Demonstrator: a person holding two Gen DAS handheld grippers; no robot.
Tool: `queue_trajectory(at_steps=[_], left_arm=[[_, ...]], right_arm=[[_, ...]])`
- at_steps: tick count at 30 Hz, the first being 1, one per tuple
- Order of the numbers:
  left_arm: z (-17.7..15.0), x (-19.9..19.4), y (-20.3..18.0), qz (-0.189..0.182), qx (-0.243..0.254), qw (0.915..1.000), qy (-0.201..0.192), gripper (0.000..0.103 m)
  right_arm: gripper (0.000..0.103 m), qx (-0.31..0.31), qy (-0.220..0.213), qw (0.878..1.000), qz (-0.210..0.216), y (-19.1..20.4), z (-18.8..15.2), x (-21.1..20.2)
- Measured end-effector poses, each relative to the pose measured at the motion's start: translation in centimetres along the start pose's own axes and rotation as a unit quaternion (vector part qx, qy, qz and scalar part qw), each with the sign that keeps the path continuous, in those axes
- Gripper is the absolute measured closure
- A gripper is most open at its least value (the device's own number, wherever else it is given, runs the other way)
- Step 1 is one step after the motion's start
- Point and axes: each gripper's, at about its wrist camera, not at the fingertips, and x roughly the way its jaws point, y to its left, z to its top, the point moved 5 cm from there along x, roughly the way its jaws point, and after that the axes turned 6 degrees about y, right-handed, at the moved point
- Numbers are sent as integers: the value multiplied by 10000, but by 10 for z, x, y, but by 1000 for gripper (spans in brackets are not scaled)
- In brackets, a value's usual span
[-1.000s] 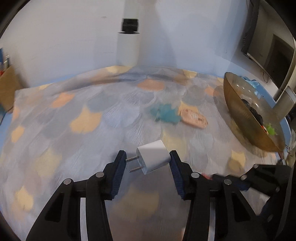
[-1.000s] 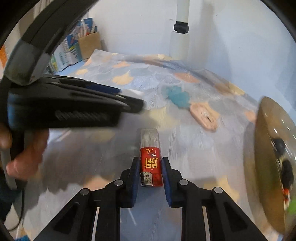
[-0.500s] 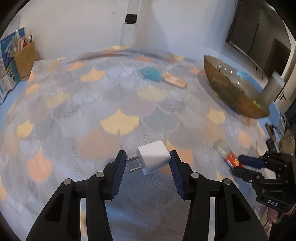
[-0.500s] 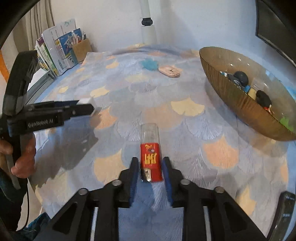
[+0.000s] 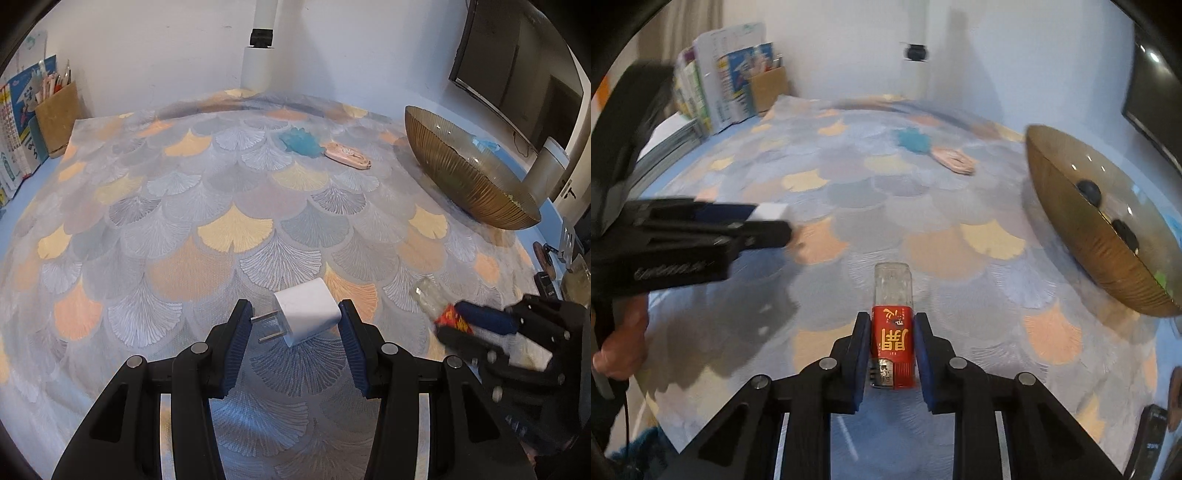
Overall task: Organize rigid objects
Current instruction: 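Lift and carry the plug adapter and red lighter over the bowl, then open both tools to drop the plug adapter and lighter into the bowl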
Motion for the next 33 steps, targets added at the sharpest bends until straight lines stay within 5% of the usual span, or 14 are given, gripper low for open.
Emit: queue_trajectory(at_steps=[9, 14, 20, 26, 33], left_arm=[[16, -8, -23, -49, 137, 9998, -146, 58], [45, -20, -60, -78, 471, 9982, -376, 58], [105, -36, -113, -611, 887, 9913, -758, 58], [155, -22, -166, -723, 1336, 9843, -899, 58], [165, 26, -206, -877, 1574, 9820, -574, 58]], right_arm=[[81, 159, -100, 9985, 519, 4, -10, -26], [81, 674, -518, 9957, 364, -46, 6, -63], [81, 1372, -1030, 9849, -242, -134, 30, -109], [80, 2110, -1092, 9695, -605, -207, 45, -121], [81, 2521, -835, 9627, -523, -236, 54, -96]])
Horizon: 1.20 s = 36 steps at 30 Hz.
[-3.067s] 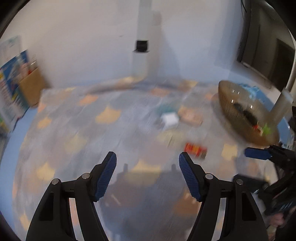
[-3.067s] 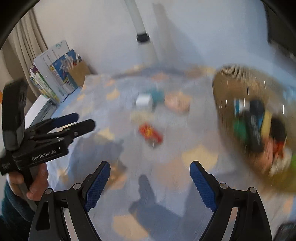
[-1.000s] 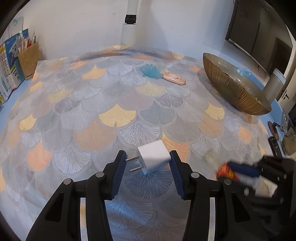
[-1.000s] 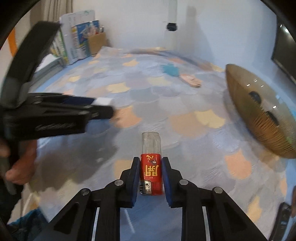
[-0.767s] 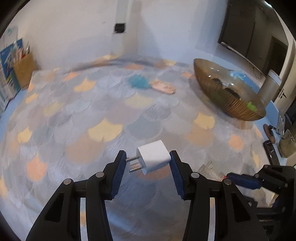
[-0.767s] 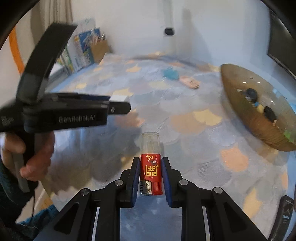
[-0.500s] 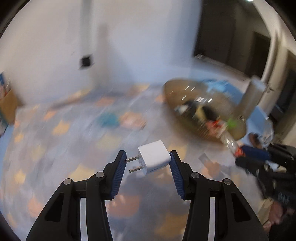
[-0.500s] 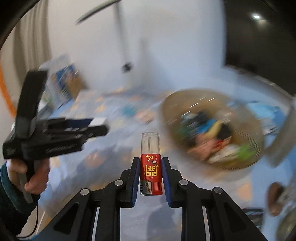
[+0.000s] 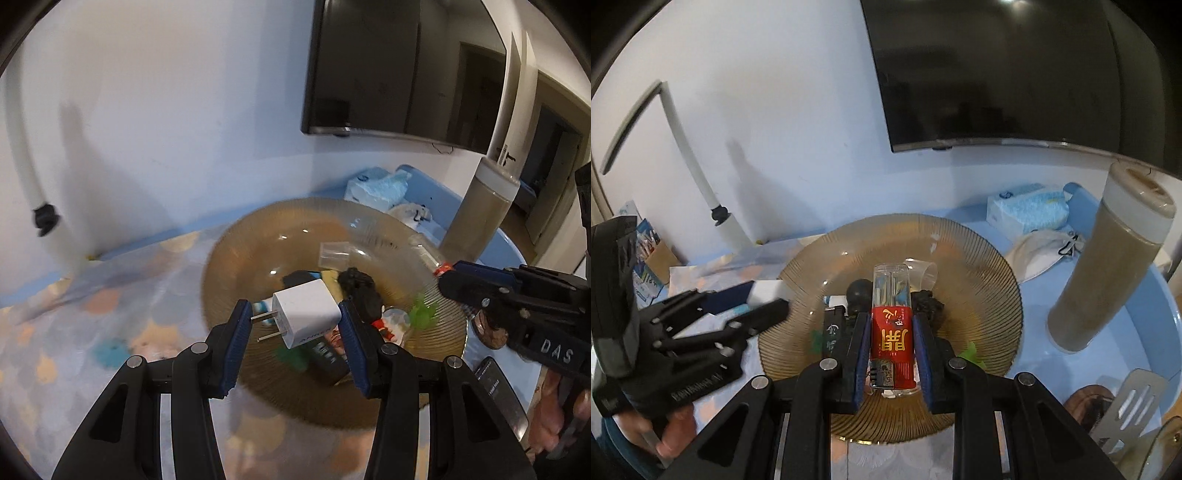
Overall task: Organize rigid objects
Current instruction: 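Open both tools to drop the plug adapter and lighter into the bowl, then move both tools back toward the teal toy and pink object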
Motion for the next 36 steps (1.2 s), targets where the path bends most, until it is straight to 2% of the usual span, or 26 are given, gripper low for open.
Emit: queue_trajectory(at_steps=[5, 6, 8, 12, 14, 16, 17, 18, 23, 25, 29, 33, 36], left_arm=[[2, 15, -7, 115, 48, 9999, 58, 55], [1, 15, -7, 126, 46, 9999, 83, 42], [-4, 9, -5, 146, 46, 9999, 55, 29], [-10, -21, 12, 231, -78, 9996, -154, 29], [-13, -45, 29, 225, -325, 9987, -314, 29], [-17, -77, 49, 274, -570, 9964, -565, 29], [-19, -90, 57, 339, -642, 9951, -667, 29], [-23, -104, 65, 434, -716, 9935, -768, 29], [-53, -148, 101, 852, -1024, 9861, -997, 29], [-70, -156, 115, 961, -1196, 9836, -952, 29], [-106, -156, 144, 1161, -1542, 9782, -771, 29], [-146, -129, 167, 1491, -1791, 9716, -406, 29], [-176, -97, 178, 2011, -1784, 9632, 13, 29]], right_arm=[[81, 92, 193, 9997, -80, -4, -2, 21], [80, 152, 281, 9995, -56, -6, -4, 25], [78, 323, 425, 9986, -32, -14, -9, 29], [77, 413, 299, 9987, -25, -16, -12, 7], [75, 306, 153, 9994, 65, -4, -11, -10], [65, 52, 7, 9995, 318, 24, -12, -27], [54, -83, -57, 9990, 444, 38, -13, -32], [49, -207, -112, 9983, 533, 51, -15, -36], [48, -1005, -124, 9914, 828, 131, -41, -40], [49, -1233, 67, 9877, 959, 159, -57, -29], [48, -1425, 345, 9834, 1067, 183, -81, -6], [48, -1544, 573, 9813, 996, 191, -105, 26], [48, -1592, 600, 9809, 946, 188, -121, 50]])
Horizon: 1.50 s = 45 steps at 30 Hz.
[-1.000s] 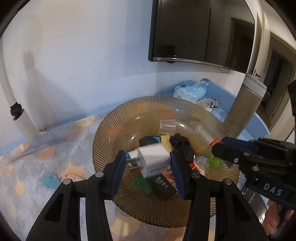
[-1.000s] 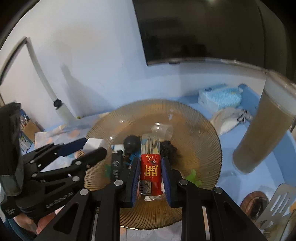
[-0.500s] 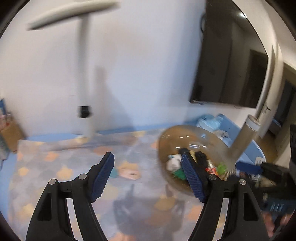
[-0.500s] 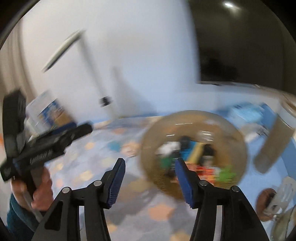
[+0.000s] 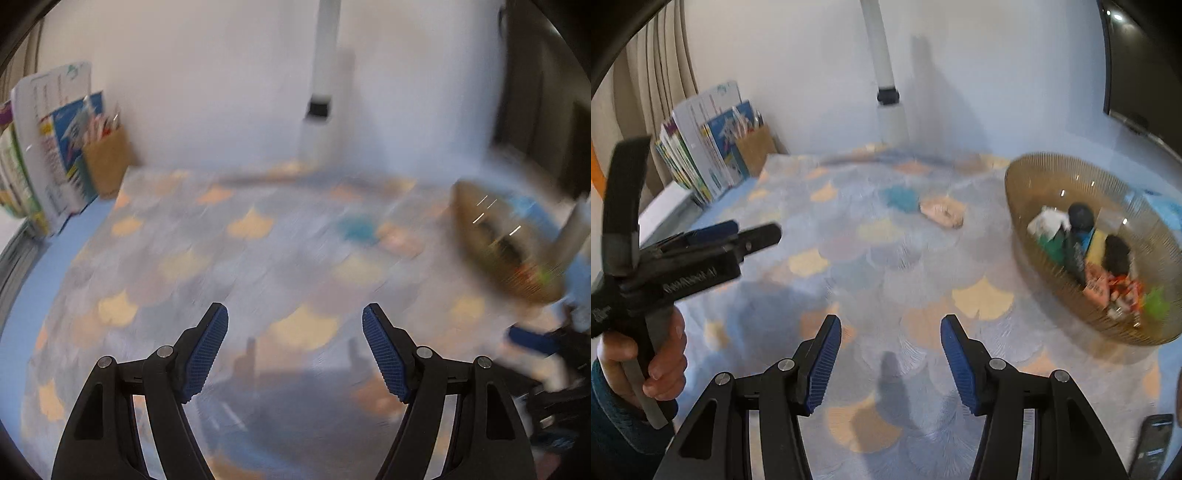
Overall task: Organize rigid objects
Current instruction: 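Move both tools back toward the teal toy and pink object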
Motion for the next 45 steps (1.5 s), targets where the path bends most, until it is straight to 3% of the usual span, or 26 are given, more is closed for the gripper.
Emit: queue_trajectory(at_steps=[3, 8, 20, 29, 35, 45], left_arm=[[-14, 18, 3, 186, 37, 9997, 176, 29], [-19, 16, 6, 345, 38, 9994, 18, 28], [-24, 22, 5, 350, 73, 9990, 272, 26], [-26, 21, 7, 313, 44, 9992, 251, 26], [-26, 21, 8, 289, 48, 9993, 243, 26], [-26, 22, 7, 335, 96, 9989, 298, 26]], right_arm=[[48, 51, -5, 10000, -47, -10, -12, 18], [48, 427, -9, 9991, 44, -29, -14, 26], [43, 558, 78, 9983, -118, -34, -17, 28], [42, 570, 148, 9982, -139, -35, -16, 33], [33, 613, 178, 9979, -130, -39, -15, 35], [31, 602, 186, 9979, -130, -40, -14, 35]])
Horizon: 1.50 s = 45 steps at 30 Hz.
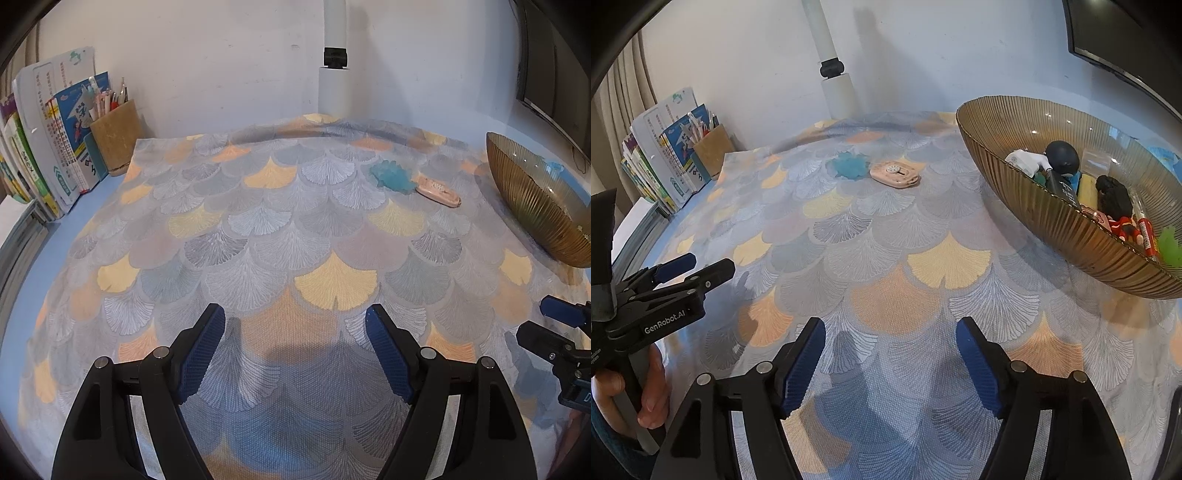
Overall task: Organize rigid objects
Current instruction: 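Move both tools back toward the teal toy and pink object, then grasp the teal toy with the left tool while the right tool grasps the pink eraser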
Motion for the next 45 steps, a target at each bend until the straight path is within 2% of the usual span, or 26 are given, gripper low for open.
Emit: queue_trajectory(at_steps=[5, 7, 9, 10, 11, 13, 17, 20, 21, 24, 28, 30, 31, 32, 34, 36, 38, 42, 45], left_arm=[[0, 3, -1, 48, 110, 9999, 76, 26], [8, 7, -5, -255, 182, 9992, 231, 26], [23, 7, -12, -520, 214, 9979, 309, 26], [40, 4, -16, -669, 240, 9972, 223, 26], [50, 3, -19, -782, 251, 9965, 159, 26], [80, 5, -28, -1144, 284, 9930, 80, 26], [115, 32, -47, -1514, 414, 9874, 221, 26], [124, 58, -61, -1631, 476, 9844, 463, 28], [125, 66, -65, -1672, 479, 9834, 523, 32], [125, 89, -79, -1835, 505, 9786, 777, 38], [127, 90, -84, -1807, 559, 9791, 750, 38], [124, 88, -81, -1688, 653, 9814, 649, 60], [124, 86, -79, -1863, 671, 9781, 643, 69], [123, 85, -75, -1966, 601, 9763, 677, 70], [123, 83, -65, -1806, 482, 9805, 601, 71], [122, 82, -54, -1806, 359, 9811, 593, 71], [119, 77, -35, -1762, 163, 9826, 569, 71], [109, 70, -1, -1610, -87, 9853, 574, 71], [95, 66, 25, -1494, -237, 9863, 652, 71]], right_arm=[[30, -8, 22, 10000, -3, 0, 0, 1], [30, 65, 134, 9999, -20, -2, 3, 2], [28, 554, 391, 9970, 360, -2, 12, 4], [28, 733, 474, 9947, 551, 1, 21, 6], [28, 816, 481, 9938, 576, 3, 28, 9], [28, 930, 356, 9945, 334, 4, 49, 24], [28, 978, 89, 9946, -341, 8, 74, 48], [27, 788, 4, 9937, -796, 13, 89, 62], [28, 713, 30, 9933, -907, 14, 94, 66], [28, 660, 36, 9942, -846, 12, 107, 73], [26, 586, 55, 9945, -869, 15, 113, 76], [22, 612, 45, 9944, -856, 16, 115, 78], [22, 633, 39, 9944, -850, 16, 117, 79], [21, 644, 39, 9943, -852, 16, 120, 81], [19, 648, 46, 9942, -853, 16, 127, 86], [12, 601, 76, 9950, -798, 18, 132, 90], [11, 454, 113, 9964, -700, 21, 135, 93], [14, -122, 155, 9995, 252, 44, 125, 86], [14, -9, 216, 9995, 225, 37, 113, 76]])
